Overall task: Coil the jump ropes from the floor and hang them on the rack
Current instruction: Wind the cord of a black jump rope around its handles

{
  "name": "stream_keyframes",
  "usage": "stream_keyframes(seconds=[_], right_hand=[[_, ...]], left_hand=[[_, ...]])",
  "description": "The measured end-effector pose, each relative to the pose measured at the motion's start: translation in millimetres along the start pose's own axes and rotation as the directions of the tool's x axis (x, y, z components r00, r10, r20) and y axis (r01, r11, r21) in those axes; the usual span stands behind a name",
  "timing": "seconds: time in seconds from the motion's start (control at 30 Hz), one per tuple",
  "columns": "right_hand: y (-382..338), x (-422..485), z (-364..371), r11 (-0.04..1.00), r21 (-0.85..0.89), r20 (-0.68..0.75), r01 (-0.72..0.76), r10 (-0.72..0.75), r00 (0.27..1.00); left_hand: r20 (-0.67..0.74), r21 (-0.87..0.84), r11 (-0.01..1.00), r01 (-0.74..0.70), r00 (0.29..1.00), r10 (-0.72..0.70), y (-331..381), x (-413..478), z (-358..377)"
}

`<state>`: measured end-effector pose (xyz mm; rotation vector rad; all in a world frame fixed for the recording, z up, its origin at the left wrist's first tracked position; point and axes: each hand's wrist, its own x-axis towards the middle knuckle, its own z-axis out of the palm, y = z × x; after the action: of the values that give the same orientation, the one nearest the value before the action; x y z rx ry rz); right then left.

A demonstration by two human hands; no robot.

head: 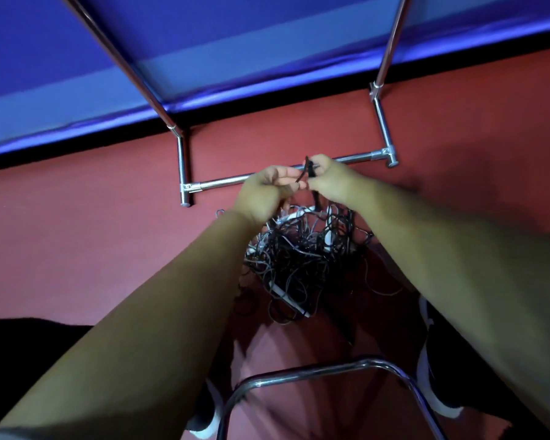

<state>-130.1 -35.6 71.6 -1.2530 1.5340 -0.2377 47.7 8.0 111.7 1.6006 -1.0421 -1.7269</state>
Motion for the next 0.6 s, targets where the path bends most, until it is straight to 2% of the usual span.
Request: stream_keyframes(seconds=[0.07, 0.17, 0.23, 0.3, 0.37, 0.4, 0.47, 0.53, 0.6], right_hand=[[-27.5, -12.5, -6.6, 1.0, 0.015, -0.071, 0.003, -0.002, 0.998], [-81.3, -37.2, -18.0, 1.0, -0.007, -0.036, 0.005, -0.005, 0.999], [-122.0, -58.9, -31.1, 0.998, 0.023, -0.067, 0.054, -0.052, 0.996], [-160.9, -81.6, -43.3, 0.991, 0.001, -0.122, 0.136, -0.135, 0.983], [-190.1, -103.1, -52.2, 0.981, -0.07, -0.169, 0.179, -0.189, 0.967], [-199.6, -113.1, -55.7, 0.981, -0.06, -0.188, 0.184, -0.192, 0.963], [-214.4, -135.0, -60.4, 0.979, 0.084, -0.195, 0.184, -0.165, 0.967], [-223.1, -161.9, -60.1, 0.948, 0.244, -0.153, 0.206, -0.172, 0.973], [-224.2, -189.1, -54.5, 0.935, 0.292, -0.095, 0.2, -0.18, 0.979]], left_hand=[[-0.031, 0.019, 0.998, -0.064, 0.997, 0.065, 25.0, -15.5, -13.1], [-0.153, 0.092, 0.986, -0.14, 0.976, 0.153, 66.1, -35.2, -38.4], [-0.208, 0.308, 0.941, -0.142, 0.955, 0.212, 93.1, -47.8, -57.0], [-0.222, 0.526, 0.844, -0.106, 0.941, 0.256, 118.2, -65.2, -71.3], [-0.226, 0.577, 0.808, -0.119, 0.928, 0.297, 143.0, -86.5, -77.8], [-0.233, 0.553, 0.819, -0.152, 0.915, 0.328, 155.8, -97.7, -78.8], [-0.253, 0.415, 0.874, -0.255, 0.89, 0.38, 180.9, -118.7, -77.8], [-0.245, 0.169, 0.915, -0.367, 0.883, 0.4, 202.3, -138.1, -74.8], [-0.229, -0.111, 0.899, -0.424, 0.891, 0.392, 217.7, -158.4, -72.3]])
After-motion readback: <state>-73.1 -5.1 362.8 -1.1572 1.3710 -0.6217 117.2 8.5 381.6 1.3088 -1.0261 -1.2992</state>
